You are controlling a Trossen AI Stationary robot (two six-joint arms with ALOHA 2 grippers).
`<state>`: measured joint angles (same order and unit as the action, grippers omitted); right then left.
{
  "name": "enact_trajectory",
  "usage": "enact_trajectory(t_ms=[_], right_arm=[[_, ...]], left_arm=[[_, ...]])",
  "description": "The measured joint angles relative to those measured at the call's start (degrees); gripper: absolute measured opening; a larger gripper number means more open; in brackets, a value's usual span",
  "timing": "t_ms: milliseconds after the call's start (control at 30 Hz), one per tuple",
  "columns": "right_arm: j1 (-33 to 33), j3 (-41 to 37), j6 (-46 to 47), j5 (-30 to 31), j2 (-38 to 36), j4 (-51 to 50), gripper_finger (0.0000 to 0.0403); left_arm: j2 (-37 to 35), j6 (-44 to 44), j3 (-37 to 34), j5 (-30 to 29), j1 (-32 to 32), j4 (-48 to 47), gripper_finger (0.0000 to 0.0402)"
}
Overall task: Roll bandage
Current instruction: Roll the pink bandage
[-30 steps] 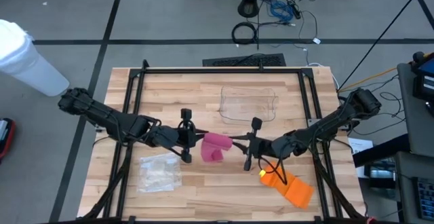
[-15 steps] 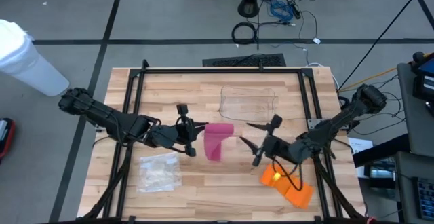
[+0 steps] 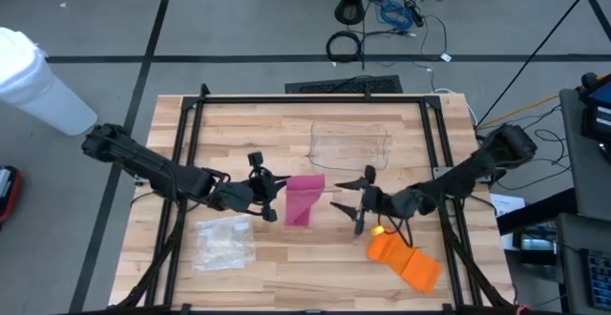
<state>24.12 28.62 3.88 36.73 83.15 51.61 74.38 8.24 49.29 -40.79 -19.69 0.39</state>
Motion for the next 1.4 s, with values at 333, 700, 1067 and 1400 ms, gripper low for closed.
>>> enact_trajectory(t_ms=[333,700,1067,1400], right_arm=[[-2.70,0.03,4.39,-2.92,6.05,1.78,0.0235],[-8.96,6.11,9.14,-12.71,18.96,3.59,0.0235],[-9.74,13.58,8.82,-21.17,24.88,2.60,0.0025],[-4.06,13.64,10.93,-25.14,19.49,4.25,0.0000]], left_arm=[[-6.74,-0.22,-15.19,21.55,9.46,22.84,0.0017],[-5.24,0.05,-16.10,27.47,12.53,22.71,0.0017],[-5.24,14.48,-15.49,23.36,12.13,22.52,0.0017],[-5.23,19.14,-15.49,16.69,12.02,18.02,0.0017]])
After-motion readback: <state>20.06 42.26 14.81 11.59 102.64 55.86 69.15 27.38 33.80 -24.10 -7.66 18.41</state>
